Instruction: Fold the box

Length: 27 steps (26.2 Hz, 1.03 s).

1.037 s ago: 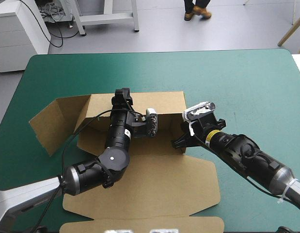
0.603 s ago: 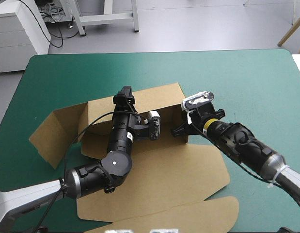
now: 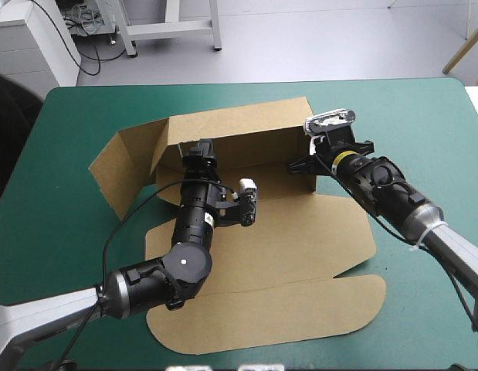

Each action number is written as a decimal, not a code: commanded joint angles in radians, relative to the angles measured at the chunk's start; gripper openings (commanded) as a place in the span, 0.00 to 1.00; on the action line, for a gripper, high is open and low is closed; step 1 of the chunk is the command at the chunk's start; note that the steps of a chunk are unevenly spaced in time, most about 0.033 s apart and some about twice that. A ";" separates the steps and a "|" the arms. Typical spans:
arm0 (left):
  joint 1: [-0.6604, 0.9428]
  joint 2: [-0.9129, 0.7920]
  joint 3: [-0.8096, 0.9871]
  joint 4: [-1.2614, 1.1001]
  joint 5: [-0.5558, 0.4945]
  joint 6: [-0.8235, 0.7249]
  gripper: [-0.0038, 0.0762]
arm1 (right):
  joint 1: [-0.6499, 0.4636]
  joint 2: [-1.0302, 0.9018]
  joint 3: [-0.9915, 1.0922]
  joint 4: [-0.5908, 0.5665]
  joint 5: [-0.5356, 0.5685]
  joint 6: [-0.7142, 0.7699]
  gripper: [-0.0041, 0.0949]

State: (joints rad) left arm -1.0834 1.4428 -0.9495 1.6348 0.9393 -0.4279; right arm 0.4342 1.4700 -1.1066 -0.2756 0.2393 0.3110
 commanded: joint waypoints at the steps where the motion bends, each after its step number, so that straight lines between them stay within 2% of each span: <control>1: -0.007 -0.037 -0.024 0.009 0.031 -0.005 0.52 | -0.007 -0.037 -0.040 -0.004 -0.091 0.002 0.03; 2: -0.007 -0.037 -0.024 -0.022 0.031 0.022 0.39 | -0.007 -0.037 -0.040 -0.004 -0.091 0.002 0.03; 3: -0.007 -0.037 -0.024 -0.075 0.031 0.096 0.10 | -0.007 -0.037 -0.040 -0.004 -0.091 0.002 0.03; 4: -0.007 -0.037 -0.024 -0.106 0.029 0.164 0.05 | -0.007 -0.037 -0.040 -0.004 -0.091 0.002 0.03; 6: -0.001 -0.037 -0.066 -0.307 0.025 0.439 0.07 | -0.007 -0.037 -0.040 -0.004 -0.093 0.002 0.03; 7: 0.019 -0.037 -0.130 -0.481 0.030 0.612 0.07 | -0.007 -0.037 -0.040 -0.002 -0.093 0.002 0.03; 8: 0.038 -0.037 -0.177 -0.600 0.039 0.710 0.07 | -0.007 -0.037 -0.040 0.000 -0.093 0.002 0.03; 10: 0.087 -0.037 -0.278 -0.810 0.071 0.865 0.07 | -0.007 -0.037 -0.040 0.007 -0.091 0.005 0.03; 12: 0.164 -0.037 -0.399 -1.032 0.112 0.945 0.07 | -0.007 -0.037 -0.040 0.007 -0.091 0.005 0.03; 15: 0.301 -0.037 -0.577 -1.237 0.162 0.982 0.07 | -0.007 -0.037 -0.040 0.024 -0.091 0.005 0.03; 20: 0.587 -0.037 -0.786 -1.431 0.183 0.958 0.07 | -0.007 -0.037 -0.040 0.026 -0.078 0.005 0.03; 23: 0.775 -0.037 -0.846 -1.548 0.188 0.924 0.07 | -0.007 -0.037 -0.040 0.026 -0.069 0.005 0.03; 27: 1.050 -0.030 -0.843 -1.678 0.205 0.778 0.07 | -0.007 -0.037 -0.040 0.026 -0.067 0.005 0.03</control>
State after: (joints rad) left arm -0.1921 1.4428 -1.7617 0.0493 1.1639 0.4578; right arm 0.4311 1.4720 -1.1073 -0.2562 0.2469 0.3110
